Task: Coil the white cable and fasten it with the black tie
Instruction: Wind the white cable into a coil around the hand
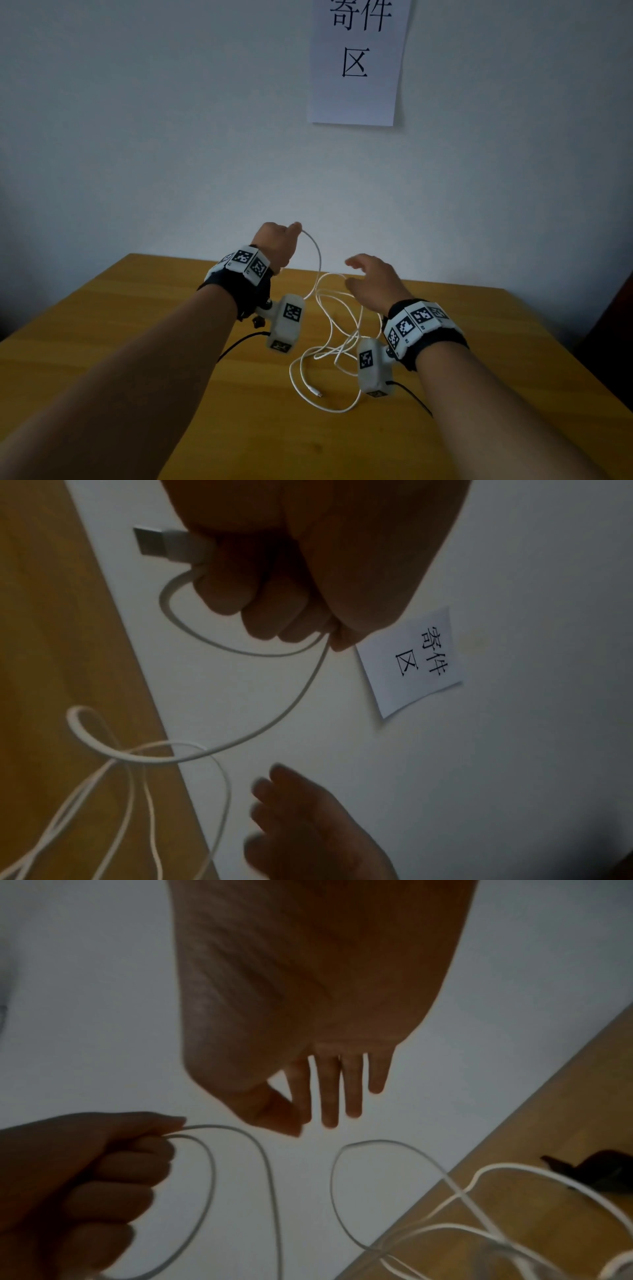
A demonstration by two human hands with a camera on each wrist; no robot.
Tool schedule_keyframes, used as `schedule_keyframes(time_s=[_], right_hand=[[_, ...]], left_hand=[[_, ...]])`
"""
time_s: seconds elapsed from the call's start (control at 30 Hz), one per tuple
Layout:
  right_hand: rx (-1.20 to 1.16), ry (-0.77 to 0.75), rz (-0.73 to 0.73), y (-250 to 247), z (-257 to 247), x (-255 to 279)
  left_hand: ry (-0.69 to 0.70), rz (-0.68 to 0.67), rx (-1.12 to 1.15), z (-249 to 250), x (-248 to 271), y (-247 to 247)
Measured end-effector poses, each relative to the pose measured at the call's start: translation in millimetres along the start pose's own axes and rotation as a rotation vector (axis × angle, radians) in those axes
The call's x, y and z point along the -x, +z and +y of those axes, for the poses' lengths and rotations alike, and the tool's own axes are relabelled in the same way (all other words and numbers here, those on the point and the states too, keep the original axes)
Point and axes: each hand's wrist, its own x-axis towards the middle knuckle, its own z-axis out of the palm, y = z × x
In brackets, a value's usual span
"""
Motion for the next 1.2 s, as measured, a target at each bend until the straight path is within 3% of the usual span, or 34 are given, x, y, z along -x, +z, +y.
schedule_keyframes(time_s=[0.13,0.3,0.47,0.57,0.63,0.87,1.2], right_hand=[[-0.118,-0.046,-0.099,13,-19,-3],[-0.169,-0.122,-0.097,29,-15,-4],[-0.249,-0.170,-0.033,30,-14,-2],[-0.576,-0.059,-0.075,27,-18,3],[-0.788,0.005,-0.117,24,-21,6],[-0.864,0.084,-0.239,19,-20,13],[-0.819,0.170,-0.544,18,-18,19]], left_hand=[[-0.110,-0.157,0.245,8,12,6],[-0.162,-0.455,0.586,12,21,10],[-0.178,-0.616,0.887,14,25,15],[-0.154,-0.661,0.993,17,27,19],[-0.119,-0.669,1.033,20,28,20],[0.018,-0.500,1.056,34,28,20],[0.177,-0.290,0.674,33,24,24]])
